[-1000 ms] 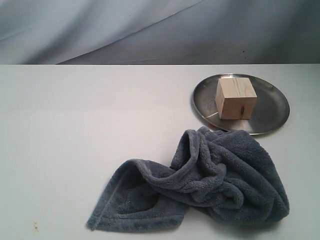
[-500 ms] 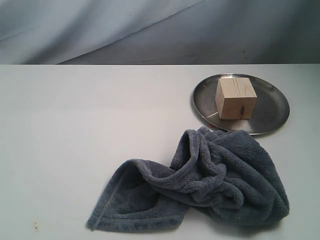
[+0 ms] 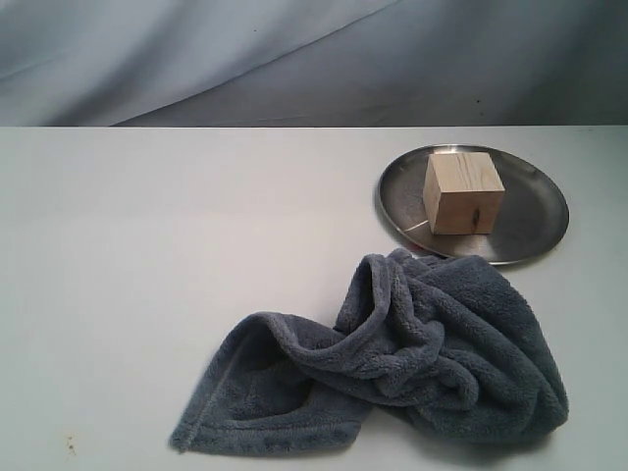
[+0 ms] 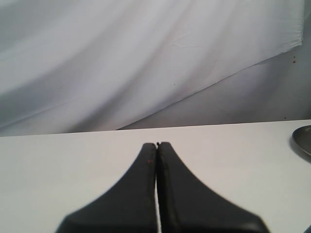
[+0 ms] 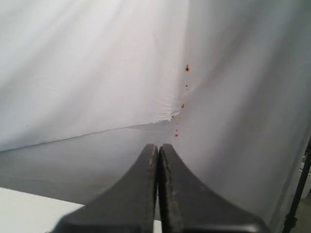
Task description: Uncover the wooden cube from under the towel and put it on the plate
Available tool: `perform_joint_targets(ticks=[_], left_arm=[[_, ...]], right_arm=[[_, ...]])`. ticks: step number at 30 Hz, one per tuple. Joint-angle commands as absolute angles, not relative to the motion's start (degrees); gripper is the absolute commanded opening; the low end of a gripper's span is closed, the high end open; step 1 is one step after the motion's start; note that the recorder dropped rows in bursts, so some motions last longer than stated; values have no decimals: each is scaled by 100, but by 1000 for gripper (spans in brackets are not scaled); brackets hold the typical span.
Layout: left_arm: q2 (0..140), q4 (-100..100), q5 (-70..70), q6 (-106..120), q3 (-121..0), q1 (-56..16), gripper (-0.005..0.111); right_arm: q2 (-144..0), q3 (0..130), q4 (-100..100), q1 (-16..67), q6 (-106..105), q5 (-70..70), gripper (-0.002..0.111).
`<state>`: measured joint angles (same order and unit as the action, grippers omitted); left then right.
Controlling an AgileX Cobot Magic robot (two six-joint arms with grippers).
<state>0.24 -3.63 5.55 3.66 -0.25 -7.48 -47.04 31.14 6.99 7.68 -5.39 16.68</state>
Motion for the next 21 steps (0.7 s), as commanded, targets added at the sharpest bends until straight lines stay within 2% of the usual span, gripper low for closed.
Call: perform_joint_targets(ticks=[1,7,14,21], left_arm=[[0,-377,494,352,0,-736,0],[0,-377,494,352,0,-736,0],[0,-377,494,352,0,-736,0],[0,-377,494,352,0,-736,0]], right_arm=[[-4715,3150,1190,721,-178,1362,0],[-4715,3150,1581,721,885,1217,0],[-4715,3150,1488,721,736,1879,0],[-4715,3150,1498,734,736,1889,0]])
